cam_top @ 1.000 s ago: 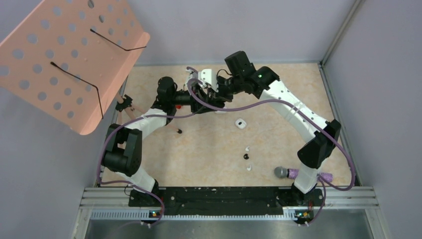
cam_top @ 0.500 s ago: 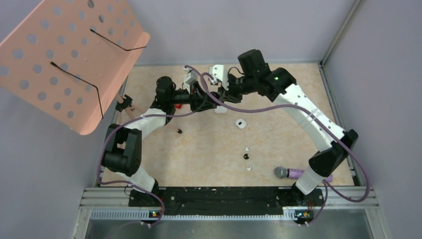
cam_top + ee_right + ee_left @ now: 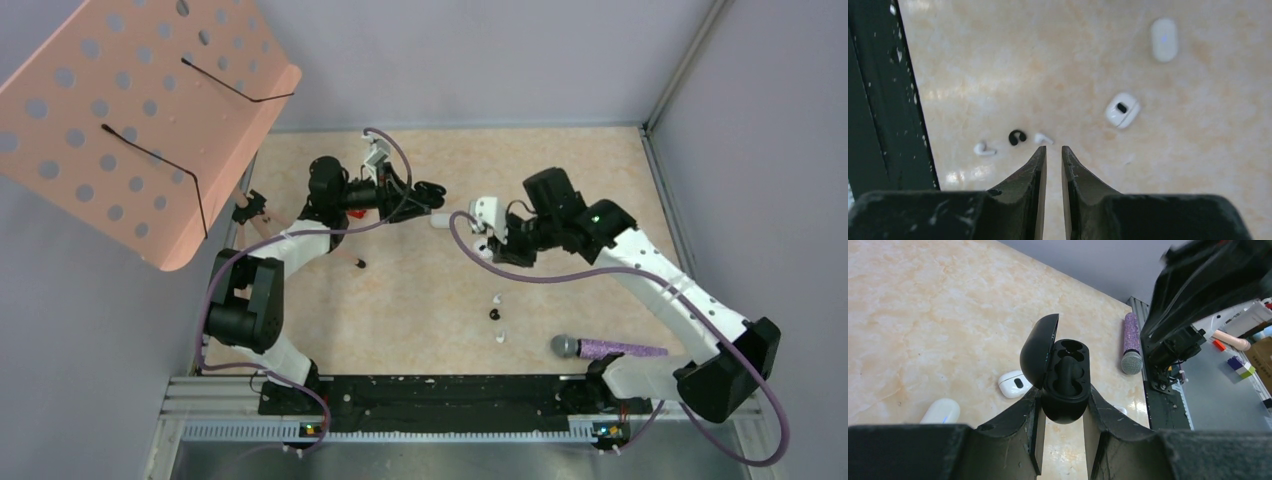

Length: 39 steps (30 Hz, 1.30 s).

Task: Insert the wireless bluetooth earbuds into the charging case
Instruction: Pick up the earbud from the center of the board.

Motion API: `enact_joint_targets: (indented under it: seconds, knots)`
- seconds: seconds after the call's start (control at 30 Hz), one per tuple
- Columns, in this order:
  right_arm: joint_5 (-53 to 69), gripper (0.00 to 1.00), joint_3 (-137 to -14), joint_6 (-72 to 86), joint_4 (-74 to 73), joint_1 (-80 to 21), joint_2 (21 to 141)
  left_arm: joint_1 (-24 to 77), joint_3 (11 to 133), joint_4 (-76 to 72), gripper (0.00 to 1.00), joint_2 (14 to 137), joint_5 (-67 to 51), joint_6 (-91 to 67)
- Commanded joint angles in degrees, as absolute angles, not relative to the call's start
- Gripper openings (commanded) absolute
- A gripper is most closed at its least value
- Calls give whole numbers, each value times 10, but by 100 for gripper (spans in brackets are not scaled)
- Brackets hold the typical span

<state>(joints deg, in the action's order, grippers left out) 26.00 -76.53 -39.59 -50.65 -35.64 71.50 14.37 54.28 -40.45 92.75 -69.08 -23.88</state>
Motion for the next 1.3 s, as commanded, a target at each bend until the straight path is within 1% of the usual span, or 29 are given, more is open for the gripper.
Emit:
enact_joint_targets:
  seconds: [0.0, 0.1, 0.2, 0.33, 0.43, 0.63, 0.77, 0.9, 1.27]
  knots:
    - [272, 15, -649, -452, -533, -347, 697, 134, 535, -439, 0, 913, -666, -275]
    - [302, 11, -597, -484, -540, -347, 699, 125, 527, -441, 0, 906, -644, -298]
    - [309, 5, -566, -571, -537, -353, 707, 117, 516, -439, 0, 903, -628, -314]
    - [289, 3, -550, -695, -525, -389, 736, 106, 509, -435, 0, 903, -616, -329]
    - [296, 2, -573, -746, -525, -403, 785, 101, 507, -426, 0, 901, -608, -329]
    - [292, 5, -607, -826, -525, -406, 869, 90, 493, -396, 0, 885, -602, -301]
    - [277, 12, -619, -876, -525, -417, 909, 82, 484, -366, 0, 868, -602, -279]
    - [267, 14, -638, -913, -529, -427, 945, 78, 477, -355, 0, 854, -599, -269]
    - [262, 19, -668, -1023, -606, -439, 988, 75, 479, -338, 0, 840, -599, -259]
